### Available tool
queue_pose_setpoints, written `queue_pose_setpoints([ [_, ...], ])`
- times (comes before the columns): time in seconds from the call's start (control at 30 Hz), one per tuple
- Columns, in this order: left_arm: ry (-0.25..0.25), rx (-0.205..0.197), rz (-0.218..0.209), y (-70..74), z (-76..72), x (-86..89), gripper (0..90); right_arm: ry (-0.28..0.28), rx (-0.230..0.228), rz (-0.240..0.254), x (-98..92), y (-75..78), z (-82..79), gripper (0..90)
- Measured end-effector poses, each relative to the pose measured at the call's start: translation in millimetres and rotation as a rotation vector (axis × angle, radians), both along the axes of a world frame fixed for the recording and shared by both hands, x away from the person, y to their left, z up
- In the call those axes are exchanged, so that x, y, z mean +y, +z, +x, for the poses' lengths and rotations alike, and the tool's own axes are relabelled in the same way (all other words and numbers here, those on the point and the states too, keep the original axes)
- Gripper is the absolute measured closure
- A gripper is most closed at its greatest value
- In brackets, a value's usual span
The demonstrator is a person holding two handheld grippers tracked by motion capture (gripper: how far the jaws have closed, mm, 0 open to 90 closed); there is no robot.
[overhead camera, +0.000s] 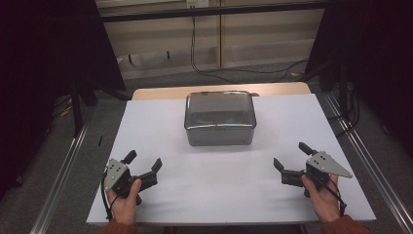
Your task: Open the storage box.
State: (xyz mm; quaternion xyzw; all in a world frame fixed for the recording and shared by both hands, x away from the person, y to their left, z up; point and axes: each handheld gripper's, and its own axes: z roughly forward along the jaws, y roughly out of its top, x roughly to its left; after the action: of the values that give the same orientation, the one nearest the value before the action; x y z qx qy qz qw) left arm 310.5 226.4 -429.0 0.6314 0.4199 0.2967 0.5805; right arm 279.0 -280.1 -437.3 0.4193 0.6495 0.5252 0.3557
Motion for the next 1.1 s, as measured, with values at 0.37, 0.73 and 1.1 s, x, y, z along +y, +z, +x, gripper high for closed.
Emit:
queue_pose_setpoints([
  [0.37, -0.032, 0.001, 0.023, -1.5, -0.1, -5.0, 3.0, 0.023, 0.010, 0.027, 8.2, -0.5, 10.3, 0.0],
  [0.73, -0.030, 0.013, 0.031, -1.6, -0.8, -8.1, 3.7, 0.071, 0.009, 0.031, 36.2, 4.5, 28.0, 0.0],
  [1.1, -0.049, 0.014, 0.036, -2.2, -0.9, -10.0, 3.7, 0.125, -0.015, 0.011, 57.3, 18.2, 46.8, 0.0],
])
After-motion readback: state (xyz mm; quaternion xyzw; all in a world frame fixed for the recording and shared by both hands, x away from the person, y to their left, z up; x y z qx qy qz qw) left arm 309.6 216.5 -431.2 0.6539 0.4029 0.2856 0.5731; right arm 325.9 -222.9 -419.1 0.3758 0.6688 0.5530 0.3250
